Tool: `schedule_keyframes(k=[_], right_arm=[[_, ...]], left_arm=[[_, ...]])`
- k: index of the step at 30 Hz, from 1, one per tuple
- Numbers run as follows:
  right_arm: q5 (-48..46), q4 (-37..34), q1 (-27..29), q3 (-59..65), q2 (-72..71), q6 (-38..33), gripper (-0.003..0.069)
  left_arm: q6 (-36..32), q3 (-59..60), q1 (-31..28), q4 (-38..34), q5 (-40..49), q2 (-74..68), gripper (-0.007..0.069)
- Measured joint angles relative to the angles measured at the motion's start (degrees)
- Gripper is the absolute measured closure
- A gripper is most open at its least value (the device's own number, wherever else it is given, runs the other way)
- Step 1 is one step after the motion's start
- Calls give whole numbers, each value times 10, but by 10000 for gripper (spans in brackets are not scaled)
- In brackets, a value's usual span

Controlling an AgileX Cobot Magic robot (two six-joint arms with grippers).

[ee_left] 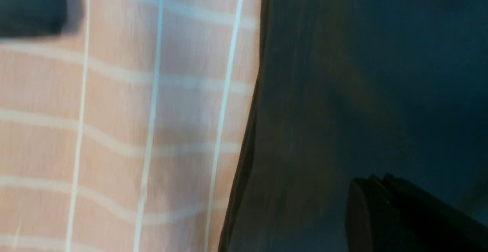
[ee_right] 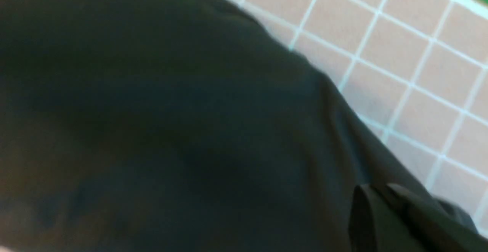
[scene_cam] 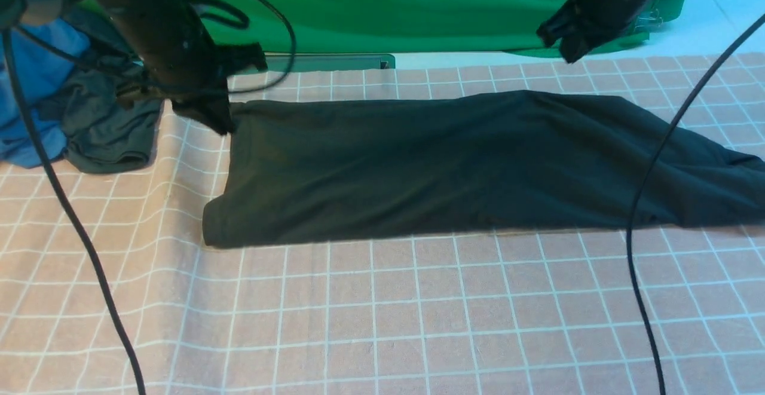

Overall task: Fold a long-sleeved shirt over a pink coffee tablecloth.
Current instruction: 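Pull the folded dark garment lengthwise by its ends to straighten it flat on the table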

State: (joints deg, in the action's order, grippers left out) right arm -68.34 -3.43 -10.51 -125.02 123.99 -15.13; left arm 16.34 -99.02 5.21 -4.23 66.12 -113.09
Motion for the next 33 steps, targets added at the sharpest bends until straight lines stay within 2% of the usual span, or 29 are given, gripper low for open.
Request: schedule_keyframes(k=[6, 7, 13, 15, 19, 20, 21, 24, 25, 26, 27, 30, 32, 33], right_arm=[[-10, -1, 28, 58, -70, 3, 620], [-10, -1, 33, 91, -95, 3, 620], [-17, -7, 35, 189, -174, -2, 620], [-17, -8, 35, 200, -184, -11, 620], [-18, -11, 35, 204, -189, -16, 620], [-18, -17, 35, 205, -189, -16, 620], [-18, -20, 35, 205, -189, -16, 620], [-18, -33, 35, 205, -189, -16, 620], [-18, -37, 35, 205, -189, -16, 620], [-18, -38, 35, 205, -189, -16, 620], [-18, -39, 35, 205, -189, -16, 621], [-18, -40, 35, 205, -189, -19, 621], [-18, -40, 35, 205, -189, -20, 621], [-18, -40, 35, 205, -189, -20, 622]], left_arm=[[19, 166, 19, 15, -39, 102, 613], [22, 212, 16, 12, -73, 126, 612], [11, 280, 15, 5, -167, 147, 606], [9, 285, 15, 7, -175, 145, 581], [9, 286, 15, 12, -197, 133, 466], [9, 286, 15, 13, -200, 125, 384], [9, 286, 15, 13, -201, 120, 350], [9, 286, 15, 13, -203, 96, 154], [9, 286, 15, 13, -204, 87, 103], [9, 286, 15, 13, -204, 83, 94], [9, 286, 15, 13, -205, 69, 32], [9, 286, 15, 12, -206, 50, -7], [9, 286, 15, 7, -206, 40, 4], [9, 286, 15, 3, -206, 38, 38]])
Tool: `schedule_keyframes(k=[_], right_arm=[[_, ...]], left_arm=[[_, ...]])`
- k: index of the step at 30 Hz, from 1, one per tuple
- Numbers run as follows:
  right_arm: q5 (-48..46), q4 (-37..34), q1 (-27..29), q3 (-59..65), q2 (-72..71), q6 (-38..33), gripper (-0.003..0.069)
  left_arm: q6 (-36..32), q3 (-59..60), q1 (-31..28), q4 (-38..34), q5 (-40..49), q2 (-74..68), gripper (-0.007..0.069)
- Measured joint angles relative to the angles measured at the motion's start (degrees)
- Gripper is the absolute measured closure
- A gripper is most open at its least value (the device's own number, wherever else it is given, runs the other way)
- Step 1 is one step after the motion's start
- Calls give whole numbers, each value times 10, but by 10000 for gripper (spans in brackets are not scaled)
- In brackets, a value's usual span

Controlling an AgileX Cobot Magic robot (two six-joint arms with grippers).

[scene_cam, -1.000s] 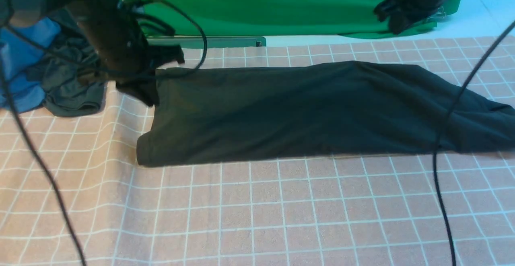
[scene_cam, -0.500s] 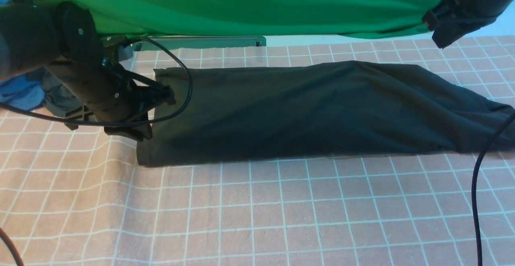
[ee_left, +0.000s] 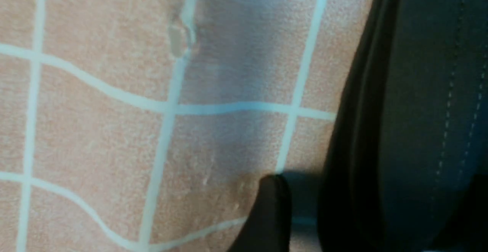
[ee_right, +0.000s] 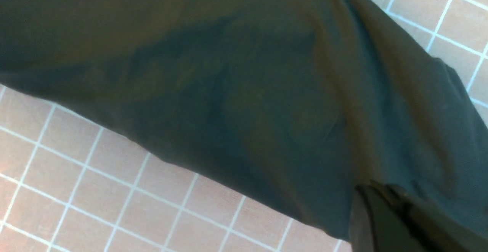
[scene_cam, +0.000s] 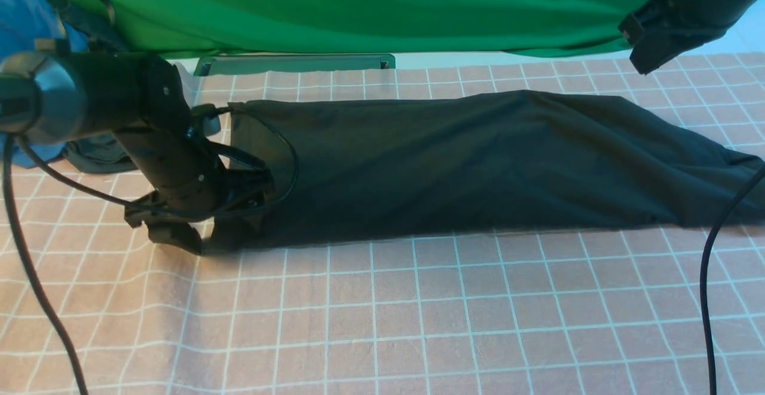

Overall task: Fold a long-sleeved shirt over a pink coffee tablecloth.
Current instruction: 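Pull the folded dark garment lengthwise by its ends to straighten it flat on the table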

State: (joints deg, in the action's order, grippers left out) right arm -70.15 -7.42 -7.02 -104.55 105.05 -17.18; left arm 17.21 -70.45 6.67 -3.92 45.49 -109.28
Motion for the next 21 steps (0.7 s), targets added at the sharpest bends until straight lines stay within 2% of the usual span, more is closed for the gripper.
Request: schedule_keyframes(k=[1, 2, 3, 4, 5, 6, 7, 8, 11, 17, 18, 19, 21], right_arm=[[0, 0, 0, 0, 0, 0, 622], [0, 0, 0, 0, 0, -1, 622], [0, 0, 0, 0, 0, -1, 623], [0, 0, 0, 0, 0, -1, 623], [0, 0, 0, 0, 0, -1, 623], [0, 0, 0, 0, 0, 4, 623], [0, 1, 0, 0, 0, 5, 623], [1, 2, 4, 3, -2, 14, 623], [3, 4, 21, 29, -19, 28, 623], [4, 11, 93, 123, -48, 55, 621], [5, 14, 129, 159, -49, 72, 601], [7, 14, 133, 159, -49, 75, 601], [33, 18, 179, 193, -48, 93, 529]], left_arm=[[0, 0, 0, -4, 0, 0, 92], [0, 0, 0, -5, 0, 0, 103], [-9, 0, 1, -12, -2, -2, 228], [-13, 0, 1, -15, -2, -2, 295], [-17, 0, 1, -16, -2, -2, 330], [-27, -1, 2, -17, 1, -2, 470], [-29, -1, 2, -17, 2, -2, 484], [-37, -1, 2, -12, 11, -2, 564], [-41, -2, 1, -5, 27, 9, 593], [-43, -2, 1, 20, 55, 71, 593], [-43, -2, 1, 30, 63, 89, 593], [-43, -2, 1, 30, 64, 89, 593], [-43, -2, 1, 39, 68, 101, 593]])
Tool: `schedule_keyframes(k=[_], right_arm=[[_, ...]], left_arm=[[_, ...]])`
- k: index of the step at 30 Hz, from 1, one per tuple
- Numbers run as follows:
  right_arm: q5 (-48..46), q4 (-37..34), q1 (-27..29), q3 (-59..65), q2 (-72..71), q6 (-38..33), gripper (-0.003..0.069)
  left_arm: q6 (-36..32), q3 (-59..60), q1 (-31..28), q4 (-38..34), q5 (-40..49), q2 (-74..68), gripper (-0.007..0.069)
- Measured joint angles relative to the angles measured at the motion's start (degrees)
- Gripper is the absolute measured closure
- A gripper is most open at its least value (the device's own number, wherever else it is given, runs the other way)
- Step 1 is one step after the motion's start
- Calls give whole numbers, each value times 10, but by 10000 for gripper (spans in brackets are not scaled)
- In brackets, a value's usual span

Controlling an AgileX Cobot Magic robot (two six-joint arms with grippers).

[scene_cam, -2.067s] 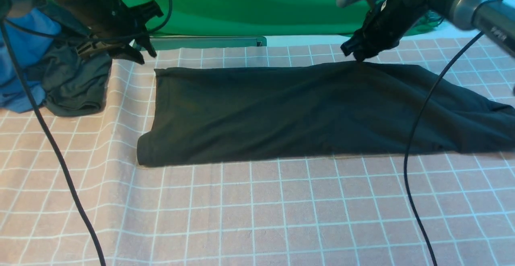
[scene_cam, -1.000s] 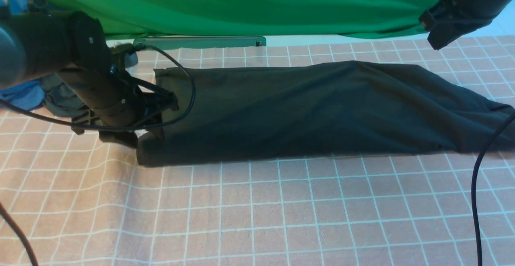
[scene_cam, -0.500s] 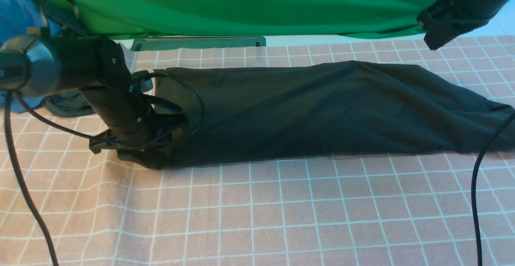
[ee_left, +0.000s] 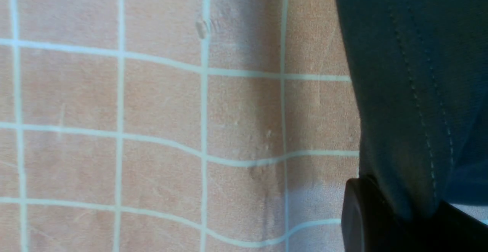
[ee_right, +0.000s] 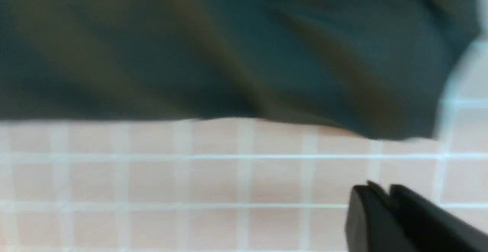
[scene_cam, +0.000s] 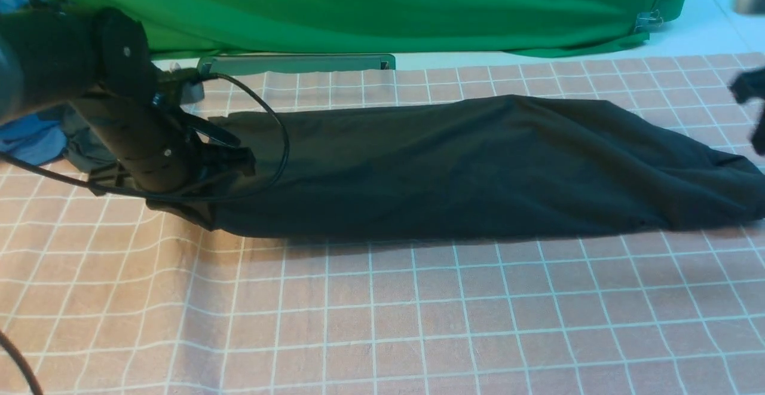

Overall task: Fold a long-sleeved shirt over a pink coffee tablecloth.
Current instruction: 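Pull the folded dark garment lengthwise by its ends to straighten it flat on the table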

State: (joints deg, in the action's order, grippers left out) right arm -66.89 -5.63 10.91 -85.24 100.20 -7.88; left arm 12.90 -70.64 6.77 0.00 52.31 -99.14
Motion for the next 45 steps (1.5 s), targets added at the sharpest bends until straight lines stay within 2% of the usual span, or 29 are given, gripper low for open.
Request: schedule_keyframes(k=[4, 5, 7, 10, 14, 16, 18, 22, 23, 28, 30, 36, 40, 45], right_arm=[[54, 1, 54, 17, 7, 6, 319], [59, 1, 58, 17, 10, 6, 301], [78, -3, 66, 17, 29, 3, 221], [92, -7, 67, 17, 51, 2, 197], [130, -60, 67, 17, 117, -20, 186], [131, -76, 67, 17, 131, -33, 190], [125, -103, 67, 17, 154, -58, 253], [100, -110, 67, 17, 167, -81, 556], [90, -107, 67, 17, 164, -85, 584], [5, -50, 67, 29, 127, -82, 599], [-11, -9, 67, 55, 90, -55, 599], [-18, 56, 67, 172, -9, -23, 599], [-21, 73, 67, 232, -33, -17, 595], [-12, 84, 67, 284, -34, -2, 552]], left_arm=[[0, 0, 0, 4, -1, 2, 593], [0, 0, 0, 4, -1, 2, 593], [0, 0, 0, 0, -1, 2, 593], [0, 0, 0, -4, -1, 2, 593], [0, 0, 0, -4, -1, 2, 593], [0, 0, 0, -6, -1, 2, 593], [0, 0, 0, -8, -1, 2, 593], [8, 0, 0, -8, 4, 3, 593], [11, 0, 0, -8, 9, 4, 593], [18, 5, 0, -7, 43, 36, 593], [19, 23, 0, -7, 51, 65, 593], [53, 112, 0, -7, 92, 138, 593], [53, 162, 0, -10, 118, 167, 593], [53, 219, 0, -9, 109, 186, 593]])
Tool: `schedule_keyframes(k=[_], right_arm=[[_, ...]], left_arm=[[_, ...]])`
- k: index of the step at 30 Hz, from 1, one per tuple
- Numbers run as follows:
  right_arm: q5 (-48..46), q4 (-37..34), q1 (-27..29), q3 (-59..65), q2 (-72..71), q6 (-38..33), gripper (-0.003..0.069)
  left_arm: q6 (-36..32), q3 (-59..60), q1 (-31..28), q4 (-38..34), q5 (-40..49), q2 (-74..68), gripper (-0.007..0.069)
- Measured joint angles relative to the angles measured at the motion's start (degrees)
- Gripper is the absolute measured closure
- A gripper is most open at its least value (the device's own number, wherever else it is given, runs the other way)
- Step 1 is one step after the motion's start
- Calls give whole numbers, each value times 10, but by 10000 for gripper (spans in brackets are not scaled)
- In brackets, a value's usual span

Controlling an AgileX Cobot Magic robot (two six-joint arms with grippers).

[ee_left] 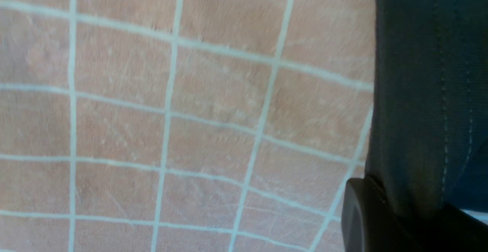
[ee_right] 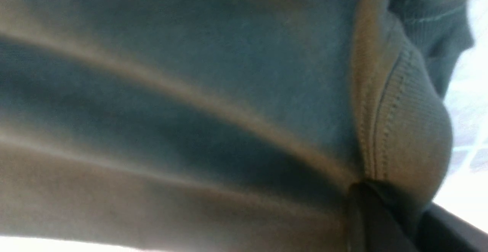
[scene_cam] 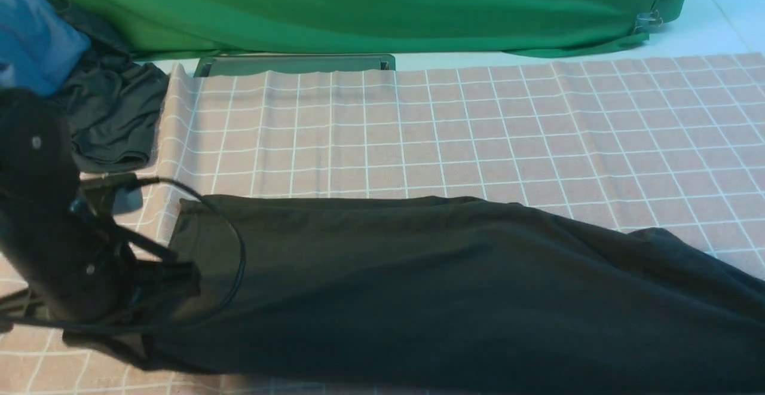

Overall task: Fold a long-sleeved shirt over a pink coffee tablecloth.
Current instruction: 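Pull the folded dark garment lengthwise by its ends to straighten it flat on the table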

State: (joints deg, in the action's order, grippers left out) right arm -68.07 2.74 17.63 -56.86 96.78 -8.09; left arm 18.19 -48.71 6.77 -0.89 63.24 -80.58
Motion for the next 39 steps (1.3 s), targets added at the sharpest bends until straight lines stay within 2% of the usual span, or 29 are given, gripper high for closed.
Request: schedule_keyframes(k=[3, 5, 8, 12, 15, 17, 20, 23, 26, 30, 32, 34, 35, 36, 37, 39], right_arm=[[7, 6, 0, 6, -1, 5, 498], [10, 11, 0, 6, -3, 12, 440], [11, 15, 0, -5, -3, 36, 344], [3, 1, -6, -47, -10, 62, 296], [4, -45, -19, -69, -21, 34, 291], [28, -124, -54, -79, -32, -51, 286], [62, -154, -94, -80, -29, -93, 285], [101, -146, -137, -80, -12, -111, 285], [146, -116, -172, -80, 15, -113, 284], [182, -104, -187, -80, 40, -113, 286], [189, -103, -190, -80, 48, -113, 309], [192, -105, -191, -80, 58, -113, 427], [192, -105, -191, -80, 59, -113, 440], [192, -105, -191, -80, 60, -113, 494], [191, -105, -191, -80, 62, -113, 582], [192, -105, -191, -80, 62, -113, 614]], left_arm=[[8, 19, 0, 1, -19, 3, 583], [14, 24, 0, 3, -25, 3, 548], [20, 24, 0, 9, -36, 3, 462], [21, 7, 0, 29, -39, 6, 325], [24, -9, 0, 37, -41, 12, 272], [22, -34, 1, 34, -47, 23, 248], [2, -45, 2, 19, -57, 38, 278], [-38, -46, 8, -25, -60, 51, 397], [-72, -46, 12, -75, -60, 54, 561], [-83, -36, 12, -99, -63, 55, 612], [-83, -27, 12, -100, -65, 55, 613], [-84, -14, 12, -100, -66, 55, 613], [-84, -13, 12, -100, -66, 55, 613], [-84, -9, 12, -100, -69, 55, 613], [-84, -5, 12, -100, -72, 55, 613], [-85, -2, 12, -100, -75, 55, 613]])
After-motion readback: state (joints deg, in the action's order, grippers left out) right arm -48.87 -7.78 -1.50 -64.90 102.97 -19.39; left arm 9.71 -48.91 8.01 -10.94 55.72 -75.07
